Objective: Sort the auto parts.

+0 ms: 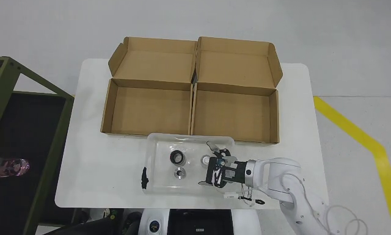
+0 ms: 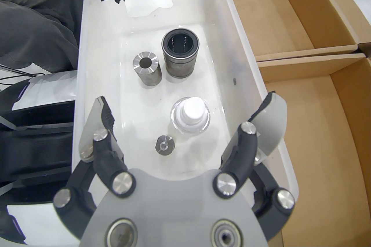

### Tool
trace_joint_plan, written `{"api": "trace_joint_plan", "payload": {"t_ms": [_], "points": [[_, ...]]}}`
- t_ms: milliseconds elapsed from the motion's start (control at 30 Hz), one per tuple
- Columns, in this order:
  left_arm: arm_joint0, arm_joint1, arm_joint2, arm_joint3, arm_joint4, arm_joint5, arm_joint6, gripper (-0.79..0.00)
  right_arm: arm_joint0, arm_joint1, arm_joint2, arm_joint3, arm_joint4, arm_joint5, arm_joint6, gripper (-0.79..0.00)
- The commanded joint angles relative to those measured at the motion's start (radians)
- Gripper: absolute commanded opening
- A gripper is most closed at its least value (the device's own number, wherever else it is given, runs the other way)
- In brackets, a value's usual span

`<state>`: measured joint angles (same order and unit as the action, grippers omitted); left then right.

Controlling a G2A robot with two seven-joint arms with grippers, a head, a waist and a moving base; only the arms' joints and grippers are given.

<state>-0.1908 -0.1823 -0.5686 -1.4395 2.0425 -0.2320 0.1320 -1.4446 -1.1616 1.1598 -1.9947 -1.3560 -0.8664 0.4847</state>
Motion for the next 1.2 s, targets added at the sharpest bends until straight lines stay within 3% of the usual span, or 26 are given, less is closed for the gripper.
{"api": "trace_joint_plan", "payload": {"t_ms": [0, 67, 167, 200, 233, 600, 733, 767, 1167], "points": [[0.0, 0.0, 0.0, 0.0, 0.0, 0.0, 0.0, 0.0, 0.008, 0.0, -0.008, 0.009, 0.002, 0.003, 0.005, -0.139], [0.0, 0.0, 0.0, 0.0, 0.0, 0.0, 0.0, 0.0, 0.016, 0.001, -0.015, 0.019, 0.0, 0.01, 0.012, -0.166], [0.0, 0.0, 0.0, 0.0, 0.0, 0.0, 0.0, 0.0, 0.027, 0.002, -0.023, 0.026, -0.003, 0.021, 0.021, -0.296], [0.0, 0.0, 0.0, 0.0, 0.0, 0.0, 0.0, 0.0, 0.029, 0.003, -0.025, 0.026, -0.005, 0.024, 0.025, -0.379], [0.0, 0.0, 0.0, 0.0, 0.0, 0.0, 0.0, 0.0, 0.032, 0.004, -0.027, 0.027, -0.008, 0.027, 0.029, -0.4], [0.0, 0.0, 0.0, 0.0, 0.0, 0.0, 0.0, 0.0, 0.049, 0.01, -0.046, 0.043, -0.022, 0.047, 0.043, -0.511], [0.0, 0.0, 0.0, 0.0, 0.0, 0.0, 0.0, 0.0, 0.05, 0.014, -0.049, 0.04, -0.016, 0.043, 0.037, -0.76], [0.0, 0.0, 0.0, 0.0, 0.0, 0.0, 0.0, 0.0, 0.051, 0.014, -0.049, 0.038, -0.013, 0.043, 0.033, -0.785], [0.0, 0.0, 0.0, 0.0, 0.0, 0.0, 0.0, 0.0, 0.066, 0.023, -0.037, -0.008, 0.03, 0.029, -0.043, -0.785]]}}
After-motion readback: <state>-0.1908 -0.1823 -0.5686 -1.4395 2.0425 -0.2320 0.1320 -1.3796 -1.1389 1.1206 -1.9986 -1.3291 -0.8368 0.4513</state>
